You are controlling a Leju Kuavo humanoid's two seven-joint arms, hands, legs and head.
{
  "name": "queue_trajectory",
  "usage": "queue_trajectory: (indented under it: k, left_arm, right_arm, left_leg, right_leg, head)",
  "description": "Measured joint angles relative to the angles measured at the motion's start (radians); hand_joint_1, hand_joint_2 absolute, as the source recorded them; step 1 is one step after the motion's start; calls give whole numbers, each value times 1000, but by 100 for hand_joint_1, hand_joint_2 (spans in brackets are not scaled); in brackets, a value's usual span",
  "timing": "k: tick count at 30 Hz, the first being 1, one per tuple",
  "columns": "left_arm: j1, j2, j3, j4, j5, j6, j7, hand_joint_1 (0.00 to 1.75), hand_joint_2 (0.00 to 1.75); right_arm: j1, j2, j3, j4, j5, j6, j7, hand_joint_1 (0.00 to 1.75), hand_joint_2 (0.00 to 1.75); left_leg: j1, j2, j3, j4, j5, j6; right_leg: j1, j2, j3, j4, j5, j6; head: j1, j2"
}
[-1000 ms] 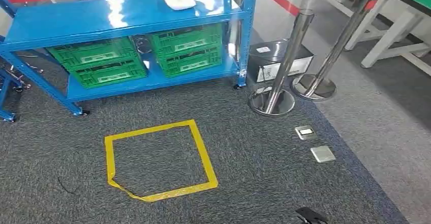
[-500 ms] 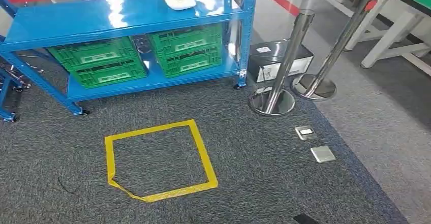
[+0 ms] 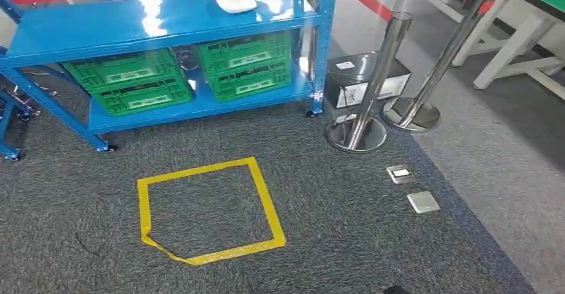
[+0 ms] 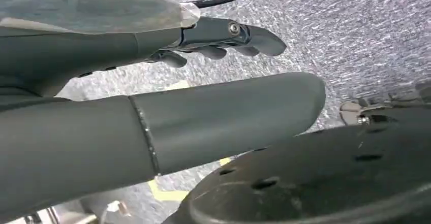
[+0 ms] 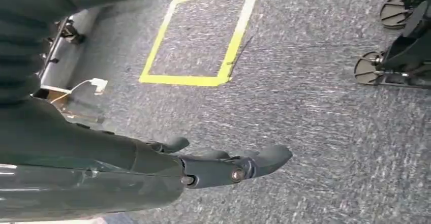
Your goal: Take the parts from the cabinet and place them on the table.
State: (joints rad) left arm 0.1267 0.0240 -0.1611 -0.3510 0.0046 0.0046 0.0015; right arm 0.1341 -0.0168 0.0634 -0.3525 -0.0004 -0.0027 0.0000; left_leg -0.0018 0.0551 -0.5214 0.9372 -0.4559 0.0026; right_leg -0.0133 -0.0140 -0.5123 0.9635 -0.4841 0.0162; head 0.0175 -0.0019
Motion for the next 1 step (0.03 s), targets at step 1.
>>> queue_trajectory:
  k: [1]
  left_arm:
    - [1, 0, 8, -2, 0, 0, -1, 0, 0]
  right_arm:
    - [1, 0, -2, -1, 0, 0, 0, 0, 0]
  left_leg:
    - [0, 0, 0, 0, 0, 0]
  right_leg:
    - [0, 0, 0, 0, 0, 0]
  head:
    - [0, 0]
